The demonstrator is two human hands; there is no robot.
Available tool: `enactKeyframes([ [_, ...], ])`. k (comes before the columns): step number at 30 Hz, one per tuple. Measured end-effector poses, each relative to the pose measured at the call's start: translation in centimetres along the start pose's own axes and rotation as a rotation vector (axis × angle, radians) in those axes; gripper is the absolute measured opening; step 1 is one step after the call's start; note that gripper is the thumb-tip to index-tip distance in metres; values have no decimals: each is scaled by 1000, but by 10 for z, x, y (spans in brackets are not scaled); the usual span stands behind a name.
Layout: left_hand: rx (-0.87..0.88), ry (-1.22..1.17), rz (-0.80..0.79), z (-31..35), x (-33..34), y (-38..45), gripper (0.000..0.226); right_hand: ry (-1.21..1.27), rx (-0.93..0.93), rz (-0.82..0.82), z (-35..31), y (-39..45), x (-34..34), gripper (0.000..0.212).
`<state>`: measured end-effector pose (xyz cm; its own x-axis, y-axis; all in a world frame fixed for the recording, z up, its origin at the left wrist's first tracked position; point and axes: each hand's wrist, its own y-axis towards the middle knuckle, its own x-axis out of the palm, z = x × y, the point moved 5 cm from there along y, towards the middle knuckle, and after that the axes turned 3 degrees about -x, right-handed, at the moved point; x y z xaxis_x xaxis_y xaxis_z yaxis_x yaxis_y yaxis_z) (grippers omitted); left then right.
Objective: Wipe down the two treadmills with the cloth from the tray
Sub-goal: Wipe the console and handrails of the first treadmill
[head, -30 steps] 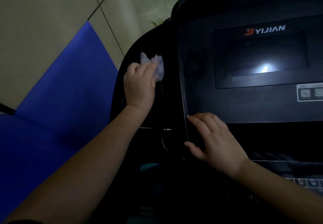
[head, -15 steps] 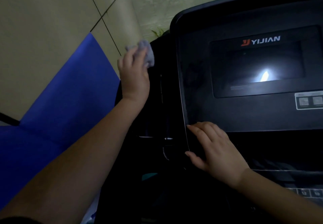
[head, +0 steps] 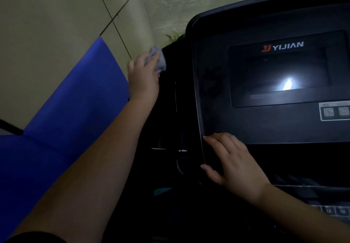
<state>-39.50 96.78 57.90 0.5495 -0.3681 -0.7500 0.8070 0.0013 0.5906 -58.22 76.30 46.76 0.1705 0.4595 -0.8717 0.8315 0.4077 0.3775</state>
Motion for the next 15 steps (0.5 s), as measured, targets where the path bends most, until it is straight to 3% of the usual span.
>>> enactKeyframes([
  [2, -130, -157, 92, -4, -12, -22, 39, 0, -4, 6, 0, 0, 0, 64],
  [3, -105, -155, 114, 0, -12, -37, 39, 2, -6, 10, 0, 0, 0, 64],
  [7, 111, -119, -117, 12, 24, -76, 46, -6, -3, 11, -1, 0, -1, 64],
  [15, 194, -57, -269, 28, 18, -67, 46, -3, -2, 0, 0, 1, 0, 64],
])
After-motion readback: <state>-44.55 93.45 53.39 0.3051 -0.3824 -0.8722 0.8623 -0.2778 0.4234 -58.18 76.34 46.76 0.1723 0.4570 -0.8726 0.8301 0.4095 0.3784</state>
